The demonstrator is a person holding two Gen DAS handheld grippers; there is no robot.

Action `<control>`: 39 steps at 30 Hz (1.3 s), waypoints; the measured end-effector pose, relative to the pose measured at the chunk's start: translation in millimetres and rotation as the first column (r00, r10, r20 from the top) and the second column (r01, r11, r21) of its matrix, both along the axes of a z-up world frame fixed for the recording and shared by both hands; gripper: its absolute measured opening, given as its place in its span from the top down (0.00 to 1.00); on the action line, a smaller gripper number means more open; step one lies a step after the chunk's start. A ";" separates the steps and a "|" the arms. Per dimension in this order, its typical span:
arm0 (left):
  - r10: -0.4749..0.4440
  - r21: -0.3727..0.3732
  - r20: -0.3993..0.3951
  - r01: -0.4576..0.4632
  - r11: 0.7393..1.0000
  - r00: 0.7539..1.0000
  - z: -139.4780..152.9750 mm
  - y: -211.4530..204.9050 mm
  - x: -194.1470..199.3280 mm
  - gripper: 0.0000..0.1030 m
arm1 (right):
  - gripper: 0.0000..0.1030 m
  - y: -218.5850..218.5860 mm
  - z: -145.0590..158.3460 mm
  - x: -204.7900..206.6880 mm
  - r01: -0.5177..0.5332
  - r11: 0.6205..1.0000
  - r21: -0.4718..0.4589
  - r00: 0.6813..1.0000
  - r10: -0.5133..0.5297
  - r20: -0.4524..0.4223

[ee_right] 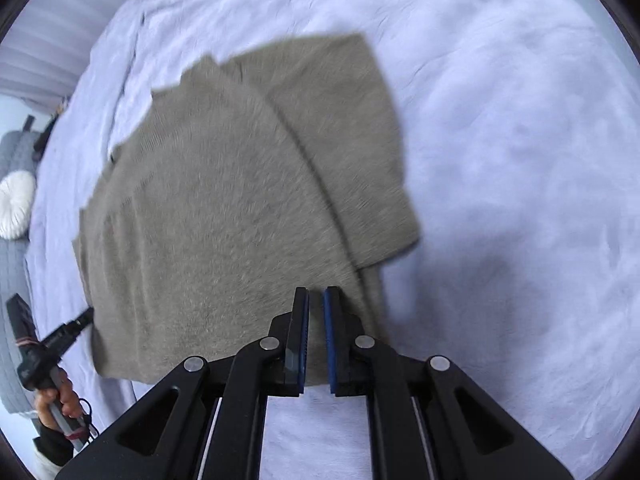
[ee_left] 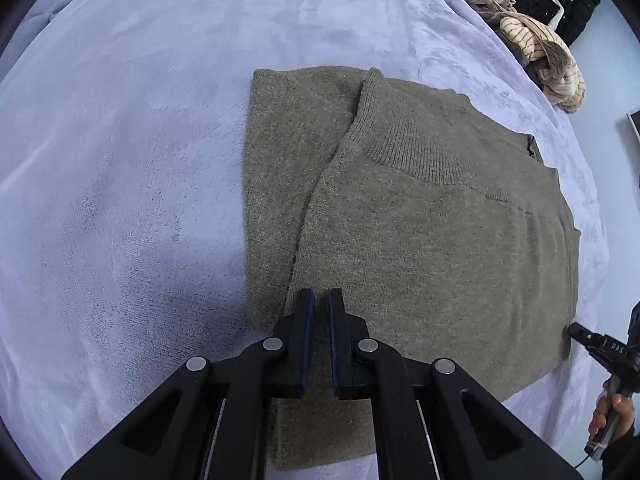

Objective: Fold small clothes

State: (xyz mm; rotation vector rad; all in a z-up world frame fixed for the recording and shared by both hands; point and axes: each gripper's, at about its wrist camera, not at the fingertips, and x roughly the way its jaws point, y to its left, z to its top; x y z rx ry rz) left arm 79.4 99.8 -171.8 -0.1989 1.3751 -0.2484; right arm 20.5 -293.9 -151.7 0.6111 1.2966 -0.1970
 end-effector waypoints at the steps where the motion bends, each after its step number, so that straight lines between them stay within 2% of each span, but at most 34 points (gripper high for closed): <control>1: -0.009 0.011 0.001 0.009 1.000 1.000 0.1 -2.4 0.0 0.92 | 0.77 -7.5 0.7 -1.5 0.001 1.000 0.011 1.000 -0.001 0.009; 2: -0.015 0.021 0.001 0.015 1.000 1.000 0.3 -4.3 0.6 0.92 | 0.53 -12.6 1.0 -1.4 0.000 1.000 0.022 1.000 -0.001 0.004; 3: -0.018 0.030 0.002 0.018 0.999 1.000 1.1 -5.5 0.2 0.92 | 0.36 -15.7 -1.9 1.6 -0.004 0.999 0.034 1.000 0.004 -0.010; 5: -0.020 0.046 0.002 0.020 0.999 1.000 1.7 -6.9 0.0 0.92 | 0.36 -24.9 -10.0 6.7 -0.025 0.998 0.065 0.999 0.026 -0.020; 6: -0.020 0.051 0.002 0.020 0.999 1.000 2.2 -7.0 -0.8 0.92 | 0.43 -20.9 -15.8 5.6 -0.040 0.995 0.090 0.999 0.043 -0.031; 7: -0.020 0.054 0.001 0.020 0.998 1.000 2.6 -7.4 -0.9 0.92 | 0.54 -20.6 -23.2 8.3 -0.052 0.993 0.103 0.997 0.059 -0.059; 8: -0.020 0.056 0.000 0.020 0.998 1.000 3.7 -6.5 -0.8 0.92 | 0.85 -15.4 -28.6 12.5 -0.059 0.992 0.110 0.994 0.068 -0.083; 9: -0.021 0.058 0.000 0.021 0.998 1.000 5.3 -6.8 -0.8 0.92 | 0.91 -12.4 -27.5 13.7 -0.063 0.990 0.126 0.994 0.073 -0.080; 12: -0.046 0.070 0.009 0.045 0.997 0.999 6.9 -8.4 -1.0 0.92 | 0.93 -10.5 -7.9 5.5 -0.088 0.993 0.083 0.995 0.091 -0.042; 16: -0.051 0.084 0.001 0.051 0.995 0.999 1.1 -13.1 1.5 0.92 | 0.93 -22.6 -31.0 -11.0 -0.051 0.997 0.066 0.991 0.059 -0.123; 18: -0.047 0.089 -0.006 0.047 0.995 0.999 3.9 -13.8 2.6 0.92 | 0.93 -29.9 -41.2 -16.6 -0.003 0.993 0.116 0.993 0.016 -0.120; 20: -0.058 0.093 0.003 0.057 0.994 0.998 11.3 -13.5 2.0 0.92 | 0.91 -31.3 -36.0 -21.4 0.021 0.993 0.112 0.992 -0.006 -0.124; 22: -0.066 0.093 0.016 0.064 0.994 0.998 19.3 -12.2 2.6 0.92 | 0.86 -29.7 -22.7 -25.9 0.028 0.997 0.067 0.991 -0.019 -0.134; 24: -0.071 0.095 0.034 0.067 0.993 0.997 26.4 -12.9 6.9 0.92 | 0.85 -20.4 -2.4 -20.4 0.022 1.000 -0.010 0.995 -0.023 -0.096; 26: -0.063 0.088 0.057 0.057 0.994 0.996 34.0 -14.8 14.7 0.92 | 0.82 -12.5 21.5 -14.0 0.000 0.997 -0.072 1.000 0.000 -0.008; 29: -0.034 0.066 0.078 0.029 0.997 0.996 39.7 -20.2 31.5 0.92 | 0.82 -3.7 35.1 4.3 -0.033 0.997 -0.069 0.998 0.037 0.056; 33: -0.002 0.099 0.061 -0.004 0.995 0.998 24.6 -31.3 50.9 0.92 | 0.82 23.4 24.4 35.5 -0.088 0.994 -0.063 0.995 0.091 0.044; 35: 0.008 0.136 0.020 -0.010 0.991 1.000 6.3 -37.5 58.1 0.92 | 0.82 29.2 11.2 42.0 -0.099 0.994 -0.050 0.995 0.100 0.023; 39: 0.015 0.115 0.006 -0.016 0.993 1.000 -0.9 -33.3 53.1 0.92 | 0.83 25.9 -15.2 40.8 -0.069 0.998 -0.008 0.997 0.069 -0.026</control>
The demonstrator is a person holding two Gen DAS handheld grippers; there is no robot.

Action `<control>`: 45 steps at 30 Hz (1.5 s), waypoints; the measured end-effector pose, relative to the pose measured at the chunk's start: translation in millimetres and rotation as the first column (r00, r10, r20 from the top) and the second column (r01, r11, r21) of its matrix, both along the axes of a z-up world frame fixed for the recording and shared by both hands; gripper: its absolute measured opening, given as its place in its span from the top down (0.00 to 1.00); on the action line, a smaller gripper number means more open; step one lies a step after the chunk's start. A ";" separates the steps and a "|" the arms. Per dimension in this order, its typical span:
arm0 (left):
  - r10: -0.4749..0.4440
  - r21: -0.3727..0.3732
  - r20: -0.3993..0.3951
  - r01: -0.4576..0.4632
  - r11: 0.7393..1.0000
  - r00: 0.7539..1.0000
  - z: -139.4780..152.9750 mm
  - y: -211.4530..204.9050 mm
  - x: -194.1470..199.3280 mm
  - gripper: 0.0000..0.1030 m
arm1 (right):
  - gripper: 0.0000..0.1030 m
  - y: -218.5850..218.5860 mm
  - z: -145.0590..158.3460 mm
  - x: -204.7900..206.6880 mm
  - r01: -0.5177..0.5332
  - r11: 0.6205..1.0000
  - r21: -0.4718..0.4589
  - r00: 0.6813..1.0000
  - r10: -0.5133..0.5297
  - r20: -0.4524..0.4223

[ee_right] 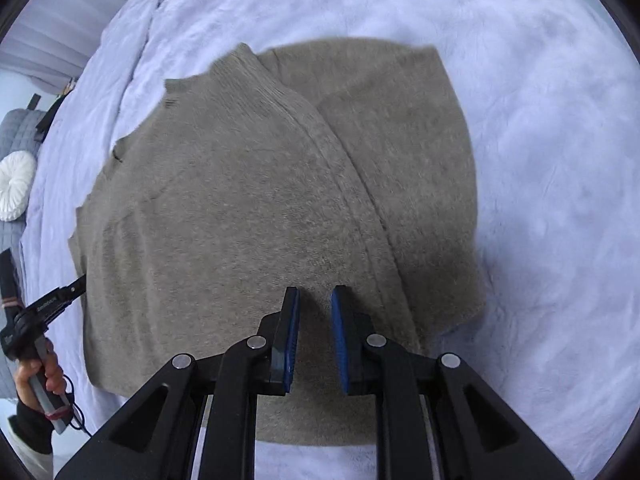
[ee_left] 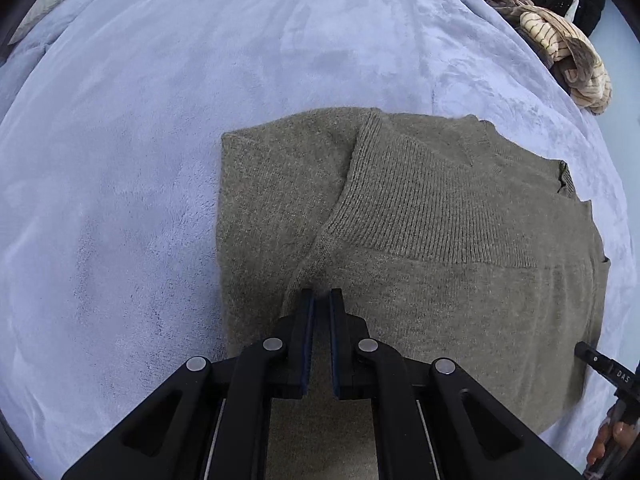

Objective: Fold small clothes

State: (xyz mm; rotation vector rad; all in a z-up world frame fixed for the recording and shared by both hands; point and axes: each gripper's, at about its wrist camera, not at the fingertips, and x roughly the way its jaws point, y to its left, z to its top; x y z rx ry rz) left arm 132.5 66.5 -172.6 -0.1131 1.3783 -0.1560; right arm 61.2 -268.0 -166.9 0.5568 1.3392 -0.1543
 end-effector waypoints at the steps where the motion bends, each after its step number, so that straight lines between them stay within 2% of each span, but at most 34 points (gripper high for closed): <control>1: -0.007 0.003 -0.004 0.007 1.000 1.000 1.7 0.5 -2.1 0.92 | 0.83 -2.4 -1.3 -1.3 0.013 1.000 0.014 1.000 -0.013 0.005; 5: -0.035 0.020 -0.008 0.035 0.999 0.999 8.6 1.4 -11.4 0.92 | 0.82 -11.7 6.0 -12.8 0.053 0.998 0.031 0.999 -0.053 0.005; 7: -0.037 0.018 -0.013 0.038 0.999 0.999 11.8 2.0 -17.2 0.92 | 0.77 -11.6 10.9 -17.7 0.054 0.998 0.031 0.999 -0.054 0.002; 9: -0.044 0.016 -0.016 0.044 0.999 0.999 14.3 1.0 -22.8 0.92 | 0.61 -9.2 15.8 -23.4 0.056 0.998 0.035 0.998 -0.056 0.001; 14: -0.054 0.007 -0.015 0.055 0.998 0.998 25.9 1.0 -42.6 0.92 | 0.56 7.8 27.2 -38.5 0.036 0.998 0.049 0.999 -0.036 -0.007; 17: -0.061 0.007 -0.020 0.061 0.998 0.998 31.7 0.9 -54.5 0.92 | 0.43 19.2 32.0 -48.4 0.025 0.998 0.065 1.000 -0.024 -0.014; 22: -0.062 0.007 -0.032 0.062 0.998 0.998 40.2 -1.0 -75.9 0.92 | 0.41 40.8 38.6 -55.4 0.010 0.996 0.090 1.000 -0.009 -0.011; 24: -0.064 0.004 -0.040 0.065 0.998 0.997 41.9 1.3 -83.4 0.92 | 0.31 47.7 40.2 -59.8 0.010 0.995 0.100 1.000 -0.008 -0.014; 28: -0.077 0.011 -0.057 0.078 0.997 0.995 43.7 0.0 -98.3 0.92 | 0.31 62.7 41.7 -69.7 0.001 0.993 0.119 1.000 0.001 -0.022; 31: -0.077 0.024 -0.072 0.079 0.997 0.994 42.1 -2.2 -107.9 0.92 | 0.25 73.6 39.4 -76.9 -0.003 0.991 0.133 0.999 0.009 -0.041; 34: -0.078 0.023 -0.100 0.081 0.996 0.992 37.2 -2.3 -116.9 0.92 | 0.24 85.6 35.3 -83.6 -0.003 0.989 0.150 0.998 0.012 -0.059; 39: -0.079 0.071 -0.122 0.088 0.994 0.989 29.4 -2.6 -127.6 0.92 | 0.23 107.2 28.4 -89.9 -0.029 0.986 0.162 0.995 0.044 -0.088; 45: -0.075 0.066 -0.151 0.086 0.994 0.986 21.0 2.2 -138.0 0.92 | 0.23 125.9 23.6 -87.3 -0.049 0.983 0.177 0.993 0.068 -0.102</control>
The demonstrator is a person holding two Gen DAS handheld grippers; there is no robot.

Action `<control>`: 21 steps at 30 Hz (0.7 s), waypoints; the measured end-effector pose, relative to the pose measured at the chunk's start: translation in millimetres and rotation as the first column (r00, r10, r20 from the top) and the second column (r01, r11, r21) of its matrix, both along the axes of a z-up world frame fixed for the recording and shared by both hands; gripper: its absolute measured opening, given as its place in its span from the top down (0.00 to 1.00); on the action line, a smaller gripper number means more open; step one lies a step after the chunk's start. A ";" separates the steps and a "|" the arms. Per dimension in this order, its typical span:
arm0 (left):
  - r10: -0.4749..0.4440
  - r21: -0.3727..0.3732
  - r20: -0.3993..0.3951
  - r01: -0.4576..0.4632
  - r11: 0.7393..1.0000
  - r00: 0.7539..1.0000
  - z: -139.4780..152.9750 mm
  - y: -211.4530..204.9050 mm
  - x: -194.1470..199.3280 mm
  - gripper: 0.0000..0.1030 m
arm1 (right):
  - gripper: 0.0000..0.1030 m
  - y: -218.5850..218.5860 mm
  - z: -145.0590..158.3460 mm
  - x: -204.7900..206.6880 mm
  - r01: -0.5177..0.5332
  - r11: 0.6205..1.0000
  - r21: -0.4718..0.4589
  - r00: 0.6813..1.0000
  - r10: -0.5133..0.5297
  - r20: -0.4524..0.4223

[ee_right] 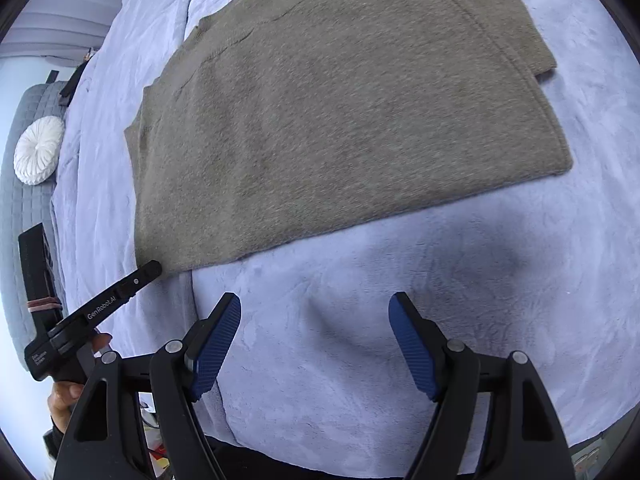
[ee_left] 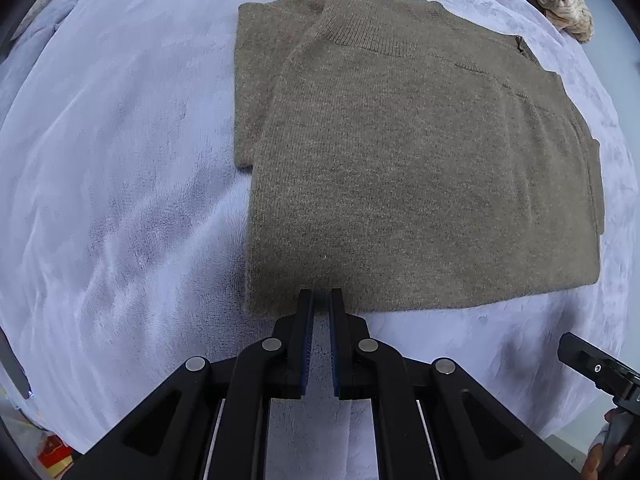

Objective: Fold small clothes

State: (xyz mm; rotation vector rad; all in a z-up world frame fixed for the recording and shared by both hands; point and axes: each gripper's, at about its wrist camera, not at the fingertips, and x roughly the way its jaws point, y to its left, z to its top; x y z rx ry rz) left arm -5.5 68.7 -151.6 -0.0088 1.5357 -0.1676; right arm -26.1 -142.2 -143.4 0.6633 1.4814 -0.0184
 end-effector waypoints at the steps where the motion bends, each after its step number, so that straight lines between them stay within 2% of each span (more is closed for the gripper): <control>1: 0.002 -0.001 -0.003 -0.002 1.000 1.000 -1.3 0.8 -1.2 0.87 | 0.23 2.0 -0.4 1.3 -0.005 1.000 0.000 1.000 0.005 -0.001; 2: 0.005 -0.006 -0.006 -0.005 1.000 1.000 -2.4 2.1 -2.2 0.49 | 0.23 4.4 -0.8 2.7 -0.010 1.000 0.000 1.000 0.010 -0.002; 3: 0.011 -0.017 -0.008 -0.011 1.000 1.000 -2.8 3.9 -3.0 0.21 | 0.22 6.6 -1.4 4.2 -0.015 1.000 -0.001 1.000 0.015 -0.003; 4: 0.026 -0.006 0.007 -0.026 1.000 1.000 -1.0 6.1 -4.5 0.02 | 0.22 8.4 -1.7 6.0 -0.018 1.000 -0.003 1.000 0.018 -0.004; 6: 0.009 0.023 0.054 -0.011 1.000 0.998 4.1 7.4 -6.7 0.01 | 0.22 13.0 -2.2 9.0 -0.023 1.000 -0.008 1.000 0.023 -0.006; 10: 0.000 0.044 0.059 -0.003 0.999 0.998 2.8 8.9 -5.6 0.01 | 0.22 22.5 -4.4 13.9 -0.034 0.999 0.000 0.999 0.034 -0.007; 16: 0.047 0.069 0.053 -0.050 0.996 0.998 -11.1 25.8 8.1 0.01 | 0.19 33.8 -8.7 21.1 -0.050 0.999 0.005 0.999 0.050 -0.004; 19: 0.062 0.013 0.010 -0.063 0.998 0.998 -22.4 34.4 16.5 0.01 | 0.19 38.2 -12.5 25.0 -0.046 0.999 0.026 0.999 0.046 0.006; 21: 0.072 -0.004 0.010 -0.072 0.997 0.997 -24.6 39.8 18.0 0.01 | 0.19 41.4 -16.8 27.9 -0.038 0.997 0.063 0.999 0.037 0.012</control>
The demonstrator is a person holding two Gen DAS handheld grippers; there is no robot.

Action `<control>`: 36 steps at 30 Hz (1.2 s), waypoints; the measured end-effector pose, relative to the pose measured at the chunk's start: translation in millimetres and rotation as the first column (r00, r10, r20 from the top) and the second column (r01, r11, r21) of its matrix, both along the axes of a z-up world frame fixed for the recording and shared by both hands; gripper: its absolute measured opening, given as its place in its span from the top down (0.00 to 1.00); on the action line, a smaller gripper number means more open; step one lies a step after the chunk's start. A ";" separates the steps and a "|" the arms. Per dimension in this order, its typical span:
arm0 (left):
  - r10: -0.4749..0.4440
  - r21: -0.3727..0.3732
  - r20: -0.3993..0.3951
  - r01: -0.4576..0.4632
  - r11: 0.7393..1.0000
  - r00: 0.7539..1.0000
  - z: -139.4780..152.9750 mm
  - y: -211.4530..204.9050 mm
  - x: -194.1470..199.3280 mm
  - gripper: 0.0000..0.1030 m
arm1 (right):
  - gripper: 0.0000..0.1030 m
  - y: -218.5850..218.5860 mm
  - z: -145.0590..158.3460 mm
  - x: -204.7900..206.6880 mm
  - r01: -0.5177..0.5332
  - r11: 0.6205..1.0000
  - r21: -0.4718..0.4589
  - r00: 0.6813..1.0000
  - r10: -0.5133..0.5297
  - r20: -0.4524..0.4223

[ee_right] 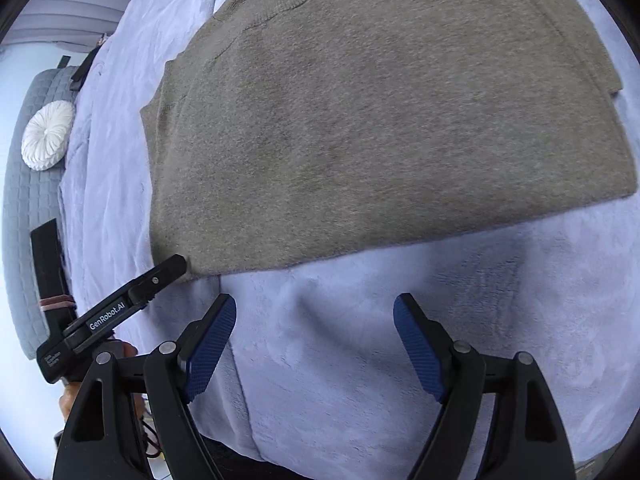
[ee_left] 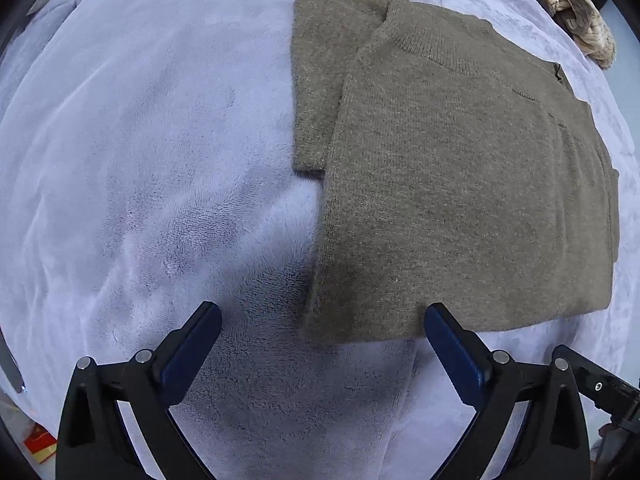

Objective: Fold small clothes

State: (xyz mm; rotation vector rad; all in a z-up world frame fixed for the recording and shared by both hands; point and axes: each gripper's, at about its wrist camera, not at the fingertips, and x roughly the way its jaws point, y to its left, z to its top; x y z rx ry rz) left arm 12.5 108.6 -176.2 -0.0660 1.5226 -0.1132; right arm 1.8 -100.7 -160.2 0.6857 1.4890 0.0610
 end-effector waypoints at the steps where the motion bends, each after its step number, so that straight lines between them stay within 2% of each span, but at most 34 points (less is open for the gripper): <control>1: 0.001 -0.012 0.003 -0.001 1.000 1.000 -1.6 3.6 2.4 0.01 | 0.19 1.2 -3.3 1.2 0.011 1.000 0.025 1.000 -0.011 -0.003; 5: 0.012 -0.038 0.009 -0.011 0.999 1.000 -1.4 9.9 9.1 0.01 | 0.19 4.9 -20.8 4.2 0.097 0.986 0.137 0.995 -0.095 -0.023; 9: 0.018 -0.059 0.022 -0.017 0.998 1.000 1.0 13.7 20.1 0.01 | 0.19 13.7 -30.3 7.2 0.123 0.967 0.225 0.992 -0.124 -0.011; 11: 0.037 -0.098 0.041 -0.032 0.995 0.998 6.0 18.9 27.4 0.01 | 0.19 17.6 -35.6 9.2 0.138 0.950 0.282 0.990 -0.143 -0.001; 14: 0.076 -0.160 0.047 -0.068 0.985 0.996 10.0 32.5 37.5 0.01 | 0.19 17.8 -45.5 11.6 0.195 0.910 0.366 0.978 -0.210 0.002; 17: 0.083 -0.148 0.041 -0.076 0.986 0.996 5.5 44.2 47.5 0.01 | 0.19 15.6 -60.0 11.4 0.277 0.861 0.427 0.955 -0.294 -0.026; 19: 0.079 -0.173 0.035 -0.072 0.982 0.996 2.0 48.2 52.2 0.01 | 0.19 14.7 -68.4 11.1 0.326 0.826 0.460 0.937 -0.348 -0.040; 23: 0.098 -0.318 -0.005 -0.095 0.943 0.995 -4.0 52.0 53.7 0.01 | 0.14 19.5 -67.9 19.2 0.338 0.790 0.512 0.920 -0.393 -0.001; 27: 0.125 -0.425 -0.050 -0.135 0.895 0.991 -9.4 49.2 54.6 0.01 | 0.16 30.4 -69.3 34.5 0.352 0.749 0.561 0.903 -0.429 0.007; 28: 0.138 -0.457 -0.069 -0.154 0.876 0.988 -11.3 44.2 55.3 0.01 | 0.20 32.5 -71.3 38.2 0.364 0.732 0.576 0.900 -0.436 -0.016; 29: 0.148 -0.481 -0.083 -0.170 0.860 0.985 -13.0 40.9 57.4 0.01 | 0.45 34.4 -73.8 41.4 0.376 0.701 0.606 0.895 -0.444 -0.042; 30: 0.160 -0.508 -0.100 -0.189 0.840 0.982 -14.9 42.9 60.8 0.01 | 0.83 35.6 -76.5 43.0 0.385 0.676 0.628 0.893 -0.446 -0.067; 31: 0.169 -0.528 -0.111 -0.202 0.825 0.979 -15.9 37.9 64.0 0.01 | 0.91 35.7 -78.4 45.2 0.390 0.662 0.640 0.893 -0.442 -0.087; 33: 0.173 -0.564 -0.132 -0.217 0.797 0.976 -15.9 36.0 67.9 0.01 | 0.91 32.3 -70.6 48.8 0.356 0.647 0.674 0.898 -0.437 -0.055; 36: 0.150 -0.611 -0.152 -0.213 0.762 0.977 -20.4 27.6 79.9 0.01 | 0.91 27.8 -49.7 55.4 0.293 0.655 0.697 0.905 -0.425 0.018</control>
